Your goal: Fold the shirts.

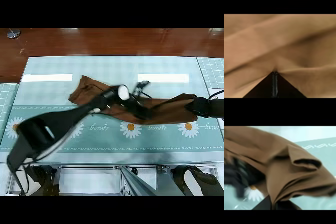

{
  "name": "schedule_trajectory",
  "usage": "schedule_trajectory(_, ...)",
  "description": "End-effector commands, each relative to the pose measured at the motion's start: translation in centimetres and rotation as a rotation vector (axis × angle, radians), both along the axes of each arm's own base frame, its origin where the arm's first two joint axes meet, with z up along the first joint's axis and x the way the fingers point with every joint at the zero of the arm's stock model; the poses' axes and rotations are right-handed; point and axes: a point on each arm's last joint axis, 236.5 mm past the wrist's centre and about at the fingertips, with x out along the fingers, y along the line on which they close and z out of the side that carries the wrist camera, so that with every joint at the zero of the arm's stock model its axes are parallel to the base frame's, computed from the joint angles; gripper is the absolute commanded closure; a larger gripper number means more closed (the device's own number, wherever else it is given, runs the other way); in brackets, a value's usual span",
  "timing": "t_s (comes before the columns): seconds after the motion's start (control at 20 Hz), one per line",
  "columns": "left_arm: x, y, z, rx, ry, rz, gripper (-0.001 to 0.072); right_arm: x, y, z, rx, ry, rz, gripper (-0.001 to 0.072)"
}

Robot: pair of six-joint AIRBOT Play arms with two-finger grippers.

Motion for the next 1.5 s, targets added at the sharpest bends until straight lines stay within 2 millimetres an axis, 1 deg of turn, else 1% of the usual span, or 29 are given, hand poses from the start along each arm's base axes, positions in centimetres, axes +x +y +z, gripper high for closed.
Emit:
schedule_trajectory(0.0,-6.1,-2.1,-1.7,0.041,0.062,-0.126,0.0685,0.2,1.1,1.1,0.056,-0.043,-0.005,0.0677)
schedule_trajectory(0.05,-6.2,-1.9,-1.4,0.046,0.065,-0.142,0.0685,0.3,1.3,1.2,0.063,-0.046,-0.004,0.0677)
schedule_trajectory(0.1,-5.3,-1.2,-1.1,0.061,0.052,-0.153,0.0685,0.3,1.5,1.3,0.071,-0.047,-0.002,0.0677)
schedule_trajectory(0.2,-1.5,1.4,0.0,0.09,0.052,-0.119,0.0685,0.4,2.4,1.7,0.101,-0.058,0.017,0.0677)
schedule_trajectory(0.3,3.6,5.1,2.4,0.08,0.058,-0.031,0.0685,0.6,4.3,2.0,0.119,-0.064,0.071,0.0677)
schedule_trajectory(0.35,6.4,7.6,3.9,0.078,0.044,0.023,0.0685,0.8,5.5,2.1,0.128,-0.055,0.104,0.0677)
schedule_trajectory(0.4,8.8,10.6,5.0,0.098,0.024,0.074,0.0685,1.3,6.8,2.4,0.137,-0.056,0.133,0.0677)
schedule_trajectory(0.45,10.7,13.7,6.3,0.109,0.021,0.148,0.0685,2.2,8.0,2.9,0.147,-0.069,0.153,0.0677)
schedule_trajectory(0.55,12.9,20.4,8.7,0.13,-0.034,0.277,0.0685,4.4,10.7,4.0,0.16,-0.094,0.209,0.0677)
schedule_trajectory(0.6,13.3,23.9,9.9,0.142,-0.072,0.35,0.0684,5.5,12.4,4.2,0.166,-0.092,0.248,0.0677)
schedule_trajectory(0.65,13.2,27.5,11.2,0.14,-0.12,0.427,0.0684,6.5,14.1,4.1,0.168,-0.083,0.287,0.0677)
schedule_trajectory(0.7,12.4,30.7,12.6,0.127,-0.168,0.497,0.0684,7.7,16.2,3.9,0.171,-0.073,0.331,0.0677)
schedule_trajectory(0.75,11.2,33.3,13.7,0.116,-0.209,0.561,0.0684,8.8,18.2,3.6,0.174,-0.067,0.368,0.0677)
schedule_trajectory(0.8,9.6,35.6,14.5,0.105,-0.244,0.625,0.0683,10.2,20.4,3.1,0.177,-0.057,0.402,0.0677)
schedule_trajectory(0.85,7.9,37.2,15.0,0.097,-0.273,0.671,0.0683,11.3,22.5,2.4,0.181,-0.039,0.431,0.0677)
schedule_trajectory(0.95,4.3,39.2,15.4,0.08,-0.323,0.729,0.0683,13.3,27.0,0.5,0.184,-0.004,0.495,0.0677)
schedule_trajectory(1.05,1.5,39.6,15.3,0.056,-0.357,0.756,0.0683,14.9,31.1,-1.7,0.186,0.026,0.546,0.0677)
schedule_trajectory(1.1,0.4,39.6,15.2,0.044,-0.363,0.77,0.0683,15.4,32.8,-2.8,0.189,0.045,0.563,0.0677)
schedule_trajectory(1.2,-0.8,39.7,14.7,0.025,-0.351,0.81,0.0683,16.2,35.7,-4.8,0.196,0.07,0.587,0.0677)
schedule_trajectory(1.3,-0.9,39.8,13.8,0.005,-0.316,0.865,0.0683,16.7,38.3,-6.6,0.227,0.088,0.59,0.0677)
schedule_trajectory(1.35,-0.5,39.8,13.2,-0.004,-0.313,0.883,0.0683,16.6,39.3,-7.6,0.26,0.106,0.583,0.0596)
schedule_trajectory(1.4,0.0,39.9,12.7,-0.011,-0.31,0.908,0.0683,16.5,39.7,-8.4,0.284,0.131,0.577,0.0276)
schedule_trajectory(1.45,0.5,40.0,12.3,-0.02,-0.306,0.926,0.0683,16.1,39.8,-8.5,0.313,0.157,0.593,0.0088)
